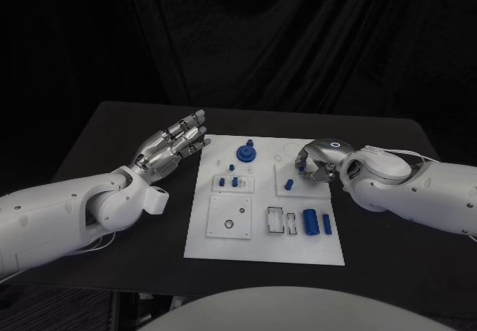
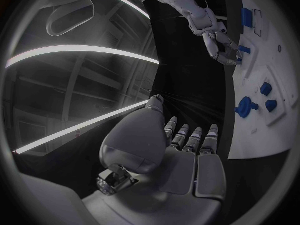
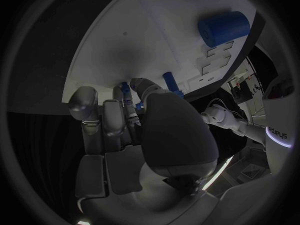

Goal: Assemble the parts on the task board

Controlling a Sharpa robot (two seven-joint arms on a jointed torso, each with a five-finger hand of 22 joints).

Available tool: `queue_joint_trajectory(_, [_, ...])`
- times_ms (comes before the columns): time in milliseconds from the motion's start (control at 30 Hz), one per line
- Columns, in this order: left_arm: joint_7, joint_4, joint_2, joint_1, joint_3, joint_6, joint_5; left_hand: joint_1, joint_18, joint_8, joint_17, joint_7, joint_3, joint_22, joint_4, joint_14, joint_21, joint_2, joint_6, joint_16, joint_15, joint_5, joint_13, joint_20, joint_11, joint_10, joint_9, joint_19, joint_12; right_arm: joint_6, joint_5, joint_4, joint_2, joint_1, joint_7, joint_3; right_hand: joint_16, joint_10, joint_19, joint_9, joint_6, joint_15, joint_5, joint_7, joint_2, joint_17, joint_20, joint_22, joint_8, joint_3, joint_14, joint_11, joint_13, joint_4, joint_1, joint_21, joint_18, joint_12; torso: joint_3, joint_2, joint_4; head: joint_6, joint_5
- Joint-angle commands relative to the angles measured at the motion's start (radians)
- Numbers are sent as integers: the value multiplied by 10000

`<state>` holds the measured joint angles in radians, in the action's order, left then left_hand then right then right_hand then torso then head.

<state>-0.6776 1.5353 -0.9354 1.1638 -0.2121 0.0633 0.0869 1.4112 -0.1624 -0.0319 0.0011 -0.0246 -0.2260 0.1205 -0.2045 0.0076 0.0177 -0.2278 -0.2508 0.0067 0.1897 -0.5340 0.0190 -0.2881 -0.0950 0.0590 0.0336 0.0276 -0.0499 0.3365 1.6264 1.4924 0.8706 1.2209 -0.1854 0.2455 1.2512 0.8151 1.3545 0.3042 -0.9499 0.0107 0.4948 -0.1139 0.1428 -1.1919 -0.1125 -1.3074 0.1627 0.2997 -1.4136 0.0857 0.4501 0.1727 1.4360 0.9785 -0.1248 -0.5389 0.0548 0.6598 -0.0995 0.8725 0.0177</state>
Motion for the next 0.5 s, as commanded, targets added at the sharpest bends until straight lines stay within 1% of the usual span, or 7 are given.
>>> queue_joint_trajectory(33, [-352,4,33,-29,9,143,-61,146,-78,-42,18,32,17,7,101,-13,35,-7,-61,-29,94,-86,13,-53,-85,-11,16,32,-79,125,67,-40,-29,-69,63,14,-3,107,74,39,-40,-39,-74,17,-40,22,21,-1173,73,10,-6,-2,12,-65,86,13,145,-49,5,-3,4,1,-2])
queue_joint_trajectory(133, [-320,-3,39,-48,9,152,-61,172,-69,-43,22,42,25,21,137,-4,38,-4,-76,-23,107,-114,14,-55,-91,-13,18,41,-87,139,67,-56,-48,-79,84,14,-77,237,48,182,-145,-81,-164,30,-111,124,49,-1153,241,38,30,-53,26,-190,214,-64,129,-159,7,-8,0,1,6])
queue_joint_trajectory(267, [-280,-10,38,-80,9,170,-61,229,-34,-60,27,123,52,19,236,9,42,-13,-168,-15,151,-203,17,-60,-121,-13,32,57,-115,208,67,-77,-53,-85,115,14,-83,523,68,494,-243,-195,126,-53,-307,159,158,-1169,598,183,16,-187,93,-575,616,-26,130,-408,4,-10,4,1,7])
queue_joint_trajectory(333, [-264,-11,35,-100,9,177,-61,244,-19,-68,28,163,59,16,273,12,42,-14,-211,-13,162,-242,18,-61,-128,-14,37,62,-125,295,67,-83,-42,-86,143,14,-79,566,83,555,-239,-217,174,-73,-336,162,180,-1180,664,208,8,-211,101,-644,673,12,136,-446,2,-13,2,1,16])
queue_joint_trajectory(367, [-256,-14,34,-110,9,182,-61,246,-14,-69,28,179,60,15,282,14,42,-15,-218,-12,164,-251,19,-60,-131,-12,38,64,-131,332,67,-83,-35,-86,157,14,-61,658,103,652,-255,-258,176,-105,-392,151,220,-1194,778,275,-12,-253,121,-777,798,62,142,-519,2,-16,-1,1,16])
queue_joint_trajectory(400, [-248,-17,34,-120,9,189,-61,246,-11,-71,29,195,60,25,290,14,44,-15,-231,-11,165,-255,19,-60,-133,-12,40,69,-134,357,67,-83,-28,-86,167,13,-59,799,139,800,-274,-310,-434,-136,-468,162,278,-1218,956,473,-35,-293,145,-951,958,165,159,-622,0,-20,0,1,4])
queue_joint_trajectory(500, [-226,-28,40,-145,9,203,-61,241,-4,-77,31,237,58,57,303,21,52,-18,-261,-7,170,-261,22,-61,-141,-6,44,84,-148,408,67,-72,-7,-86,182,13,-153,831,96,935,-219,-307,-575,-142,-451,281,292,-1192,1105,626,1,-298,143,-1013,927,83,146,-663,4,-21,0,1,-25])
